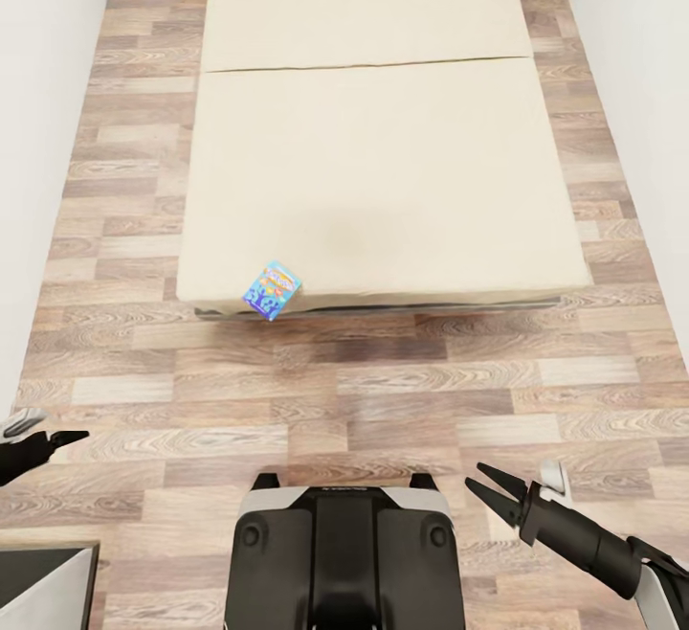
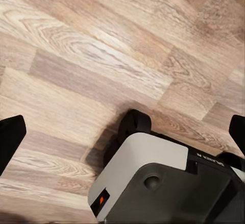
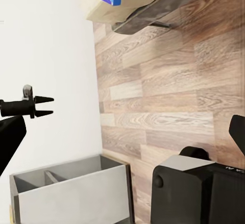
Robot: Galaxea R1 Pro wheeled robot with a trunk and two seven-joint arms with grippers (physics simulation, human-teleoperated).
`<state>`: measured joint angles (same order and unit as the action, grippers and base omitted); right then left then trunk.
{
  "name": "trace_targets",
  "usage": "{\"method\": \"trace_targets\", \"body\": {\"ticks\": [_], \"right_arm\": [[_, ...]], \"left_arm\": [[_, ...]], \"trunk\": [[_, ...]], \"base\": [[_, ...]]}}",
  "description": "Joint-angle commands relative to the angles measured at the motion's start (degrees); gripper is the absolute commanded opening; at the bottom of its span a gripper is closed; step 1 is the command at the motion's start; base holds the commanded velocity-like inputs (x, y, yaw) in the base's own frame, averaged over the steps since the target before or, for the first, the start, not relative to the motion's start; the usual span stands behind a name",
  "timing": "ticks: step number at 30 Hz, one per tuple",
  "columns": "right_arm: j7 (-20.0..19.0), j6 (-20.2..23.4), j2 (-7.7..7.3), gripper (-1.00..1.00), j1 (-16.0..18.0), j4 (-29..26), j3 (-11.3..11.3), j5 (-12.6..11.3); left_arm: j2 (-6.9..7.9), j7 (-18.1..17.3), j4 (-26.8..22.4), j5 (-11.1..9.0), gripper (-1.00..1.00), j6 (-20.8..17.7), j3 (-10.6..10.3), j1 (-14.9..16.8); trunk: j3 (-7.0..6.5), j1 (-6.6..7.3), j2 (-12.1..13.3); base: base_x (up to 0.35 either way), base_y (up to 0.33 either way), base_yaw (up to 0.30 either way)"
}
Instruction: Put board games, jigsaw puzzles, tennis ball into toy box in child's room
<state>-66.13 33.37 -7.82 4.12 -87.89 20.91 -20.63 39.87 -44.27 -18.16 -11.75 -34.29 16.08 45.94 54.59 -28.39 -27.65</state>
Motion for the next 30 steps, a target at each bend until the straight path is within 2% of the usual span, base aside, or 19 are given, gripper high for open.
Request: {"method": "trace_targets", "body": {"ticks": [1,13,19,30], "right_arm": [[0.1,0.5,-0.01,1.0,0.0,0.0,0.0,-0.3],[0.7,0.5,-0.01,1.0,0.0,0.0,-0.1,-0.3],[0.7,0.5,-0.01,1.0,0.0,0.0,0.0,-0.3],[0.7,0.5,-0.01,1.0,0.0,0.0,-0.1,-0.3]], "left_arm": [[0.19,-0.1,-0.2,-0.1,1.0,-1.1,0.1,0.0],[2.39,-0.1,-3.8,-0.2,1.0,-12.5,-0.1,0.0],[2.92,-0.1,-4.3,-0.2,1.0,-14.2,0.0,0.0],[3.04,-0.1,-4.4,-0.3,1.0,-14.6,0.1,0.0]], "trunk": [[0.14,-0.25,-0.5],[1.16,-2.89,-5.3],[1.68,-4.21,-7.7],[0.65,-4.21,-7.7]], "base": [[0.0,0.0,0.0],[0.0,0.0,0.0],[0.0,0.0,0.0],[0.0,0.0,0.0]]}}
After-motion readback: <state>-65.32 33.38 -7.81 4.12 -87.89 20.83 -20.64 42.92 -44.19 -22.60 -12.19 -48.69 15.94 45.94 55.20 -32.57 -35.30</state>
